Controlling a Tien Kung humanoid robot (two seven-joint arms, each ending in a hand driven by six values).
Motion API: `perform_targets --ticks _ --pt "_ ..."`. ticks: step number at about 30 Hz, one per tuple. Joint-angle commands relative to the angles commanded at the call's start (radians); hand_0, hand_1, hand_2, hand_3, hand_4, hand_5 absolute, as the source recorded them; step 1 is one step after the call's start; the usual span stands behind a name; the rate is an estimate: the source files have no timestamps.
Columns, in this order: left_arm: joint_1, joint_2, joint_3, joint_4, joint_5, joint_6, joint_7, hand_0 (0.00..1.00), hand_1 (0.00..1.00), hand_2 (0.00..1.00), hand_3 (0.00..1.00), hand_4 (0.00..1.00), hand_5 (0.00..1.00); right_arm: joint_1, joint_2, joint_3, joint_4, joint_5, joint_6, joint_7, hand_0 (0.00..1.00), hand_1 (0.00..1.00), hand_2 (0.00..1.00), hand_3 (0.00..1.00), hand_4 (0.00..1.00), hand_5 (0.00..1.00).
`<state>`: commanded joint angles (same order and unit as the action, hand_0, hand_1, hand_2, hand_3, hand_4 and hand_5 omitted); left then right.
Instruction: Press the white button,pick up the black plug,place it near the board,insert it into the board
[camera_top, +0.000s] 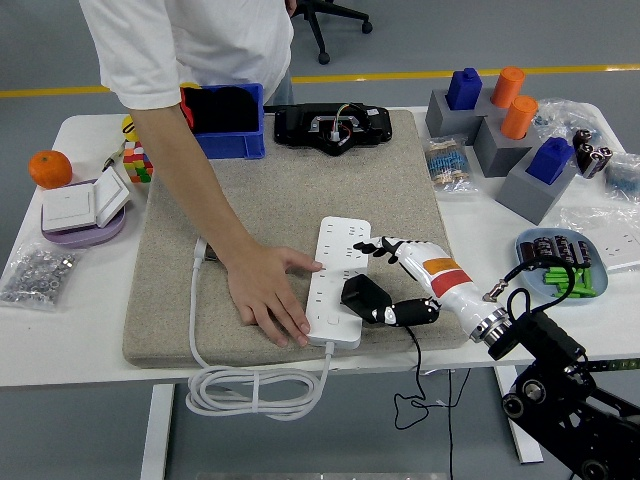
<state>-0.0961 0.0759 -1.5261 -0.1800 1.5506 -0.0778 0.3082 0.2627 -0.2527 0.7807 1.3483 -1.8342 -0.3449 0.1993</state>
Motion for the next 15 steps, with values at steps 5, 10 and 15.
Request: perform_targets --ticks 5,10,15 --pt "0.000 0.001 -0.004 0.000 0.005 0.000 0.002 0.709 0.695 0.668 0.715 0.717 0.302 -0.048 -0.021 0.058 0.029 0.068 -0.016 0.118 0.614 0.714 0.731 0.763 0.998 0.243" --pt "-0.001 0.002 -0.005 0.000 0.008 0.000 0.003 0.709 0.695 0.668 0.716 0.718 0.302 -0.086 -0.048 0.076 0.030 0.135 0.065 0.203 0.794 0.772 0.716 0.667 0.909 0.301" --pt "-0.004 0.004 0.002 0.000 0.001 0.000 0.001 0.709 0.695 0.668 0.715 0.717 0.301 -0.115 -0.076 0.067 0.019 0.181 0.151 0.247 0.934 0.867 0.806 0.755 0.859 0.568"
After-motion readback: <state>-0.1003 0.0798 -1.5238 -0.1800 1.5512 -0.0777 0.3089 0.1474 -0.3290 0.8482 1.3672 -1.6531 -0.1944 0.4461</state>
